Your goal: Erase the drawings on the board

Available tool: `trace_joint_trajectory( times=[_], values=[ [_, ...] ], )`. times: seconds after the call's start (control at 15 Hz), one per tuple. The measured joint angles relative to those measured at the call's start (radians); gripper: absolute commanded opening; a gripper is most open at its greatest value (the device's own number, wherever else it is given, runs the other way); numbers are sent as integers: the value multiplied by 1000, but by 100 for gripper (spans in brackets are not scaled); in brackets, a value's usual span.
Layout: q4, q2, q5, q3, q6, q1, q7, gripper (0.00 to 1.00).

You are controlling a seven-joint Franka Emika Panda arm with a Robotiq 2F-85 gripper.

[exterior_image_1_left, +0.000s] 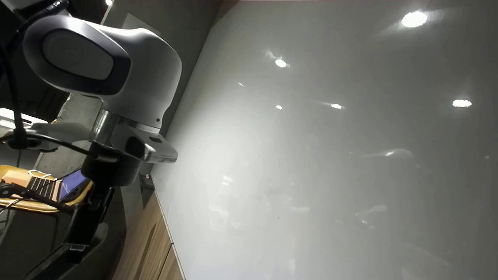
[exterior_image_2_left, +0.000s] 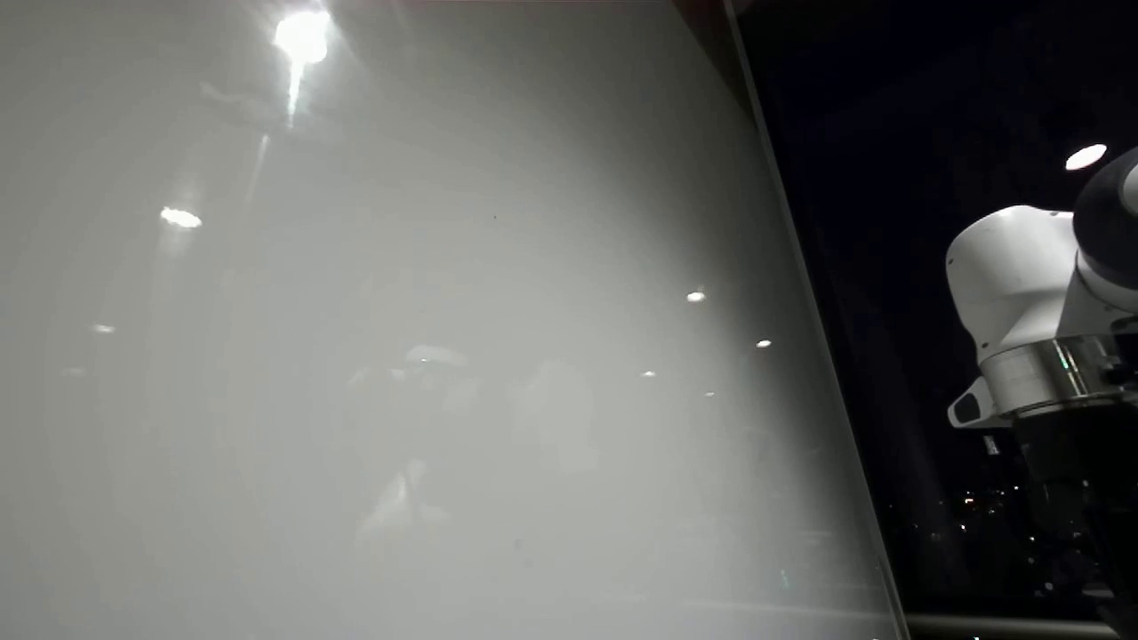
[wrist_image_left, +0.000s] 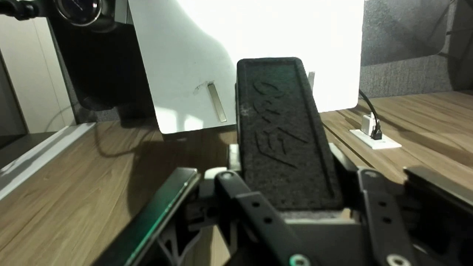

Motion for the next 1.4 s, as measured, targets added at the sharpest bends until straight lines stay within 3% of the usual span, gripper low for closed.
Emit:
trace_joint_trajectory(
  times=[0.73, 1.4],
  values=[
    [-1, 250, -1, 0, 72, -10, 3, 32],
    [1, 269, 17, 6, 7, 29, 4, 32]
  ],
)
